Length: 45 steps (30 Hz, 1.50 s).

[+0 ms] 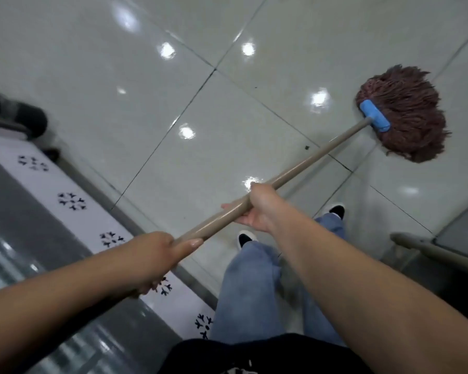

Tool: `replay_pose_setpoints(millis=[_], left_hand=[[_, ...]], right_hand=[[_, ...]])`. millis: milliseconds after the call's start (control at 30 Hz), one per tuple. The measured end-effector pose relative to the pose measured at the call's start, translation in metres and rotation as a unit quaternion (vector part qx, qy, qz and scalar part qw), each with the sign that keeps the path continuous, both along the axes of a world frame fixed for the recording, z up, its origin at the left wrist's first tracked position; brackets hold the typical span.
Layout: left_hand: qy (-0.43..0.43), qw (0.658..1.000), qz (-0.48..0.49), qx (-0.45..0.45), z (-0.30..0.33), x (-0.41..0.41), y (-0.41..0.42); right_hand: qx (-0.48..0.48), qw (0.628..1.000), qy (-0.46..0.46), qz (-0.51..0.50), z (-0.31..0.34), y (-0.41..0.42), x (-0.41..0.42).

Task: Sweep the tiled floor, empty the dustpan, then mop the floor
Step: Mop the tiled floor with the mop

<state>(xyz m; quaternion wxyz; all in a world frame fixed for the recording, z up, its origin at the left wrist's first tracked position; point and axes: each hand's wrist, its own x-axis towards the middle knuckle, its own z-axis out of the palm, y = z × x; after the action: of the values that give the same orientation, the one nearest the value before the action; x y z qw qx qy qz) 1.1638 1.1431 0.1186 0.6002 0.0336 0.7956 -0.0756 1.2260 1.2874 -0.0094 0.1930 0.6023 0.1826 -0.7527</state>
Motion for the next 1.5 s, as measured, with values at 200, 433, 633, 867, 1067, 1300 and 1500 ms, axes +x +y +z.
replay_pose_setpoints(millis=[200,433,633,867,1067,1300,1500], left_hand=[[0.000,0.999,0.039,-0.017,0.008,0.008,-0.032],[-0.006,0.996,0.081,0.031,-0.031,0.016,0.066],[-0.058,0.986,0.100,0.121,-0.081,0.037,0.230],[-0.086,0.953,0.226,0.182,-0.133,0.044,0.423],[-0.081,0.945,0.256,0.187,-0.141,0.038,0.430],[-0.061,0.974,0.174,0.128,-0.106,0.019,0.252],[-0.069,0.985,0.155,0.022,-0.014,0.031,0.054]], right_hand=[[-0.028,0.996,0.002,0.084,0.002,-0.030,-0.020],[0.081,0.996,-0.028,0.035,-0.029,0.065,-0.022],[0.147,0.986,-0.080,0.020,-0.062,0.231,-0.019],[0.281,0.953,-0.108,-0.001,-0.100,0.422,-0.027],[0.281,0.954,-0.108,0.000,-0.112,0.438,-0.028],[0.182,0.979,-0.038,0.081,-0.077,0.272,-0.014],[-0.057,0.973,0.007,0.224,-0.017,0.087,0.007]])
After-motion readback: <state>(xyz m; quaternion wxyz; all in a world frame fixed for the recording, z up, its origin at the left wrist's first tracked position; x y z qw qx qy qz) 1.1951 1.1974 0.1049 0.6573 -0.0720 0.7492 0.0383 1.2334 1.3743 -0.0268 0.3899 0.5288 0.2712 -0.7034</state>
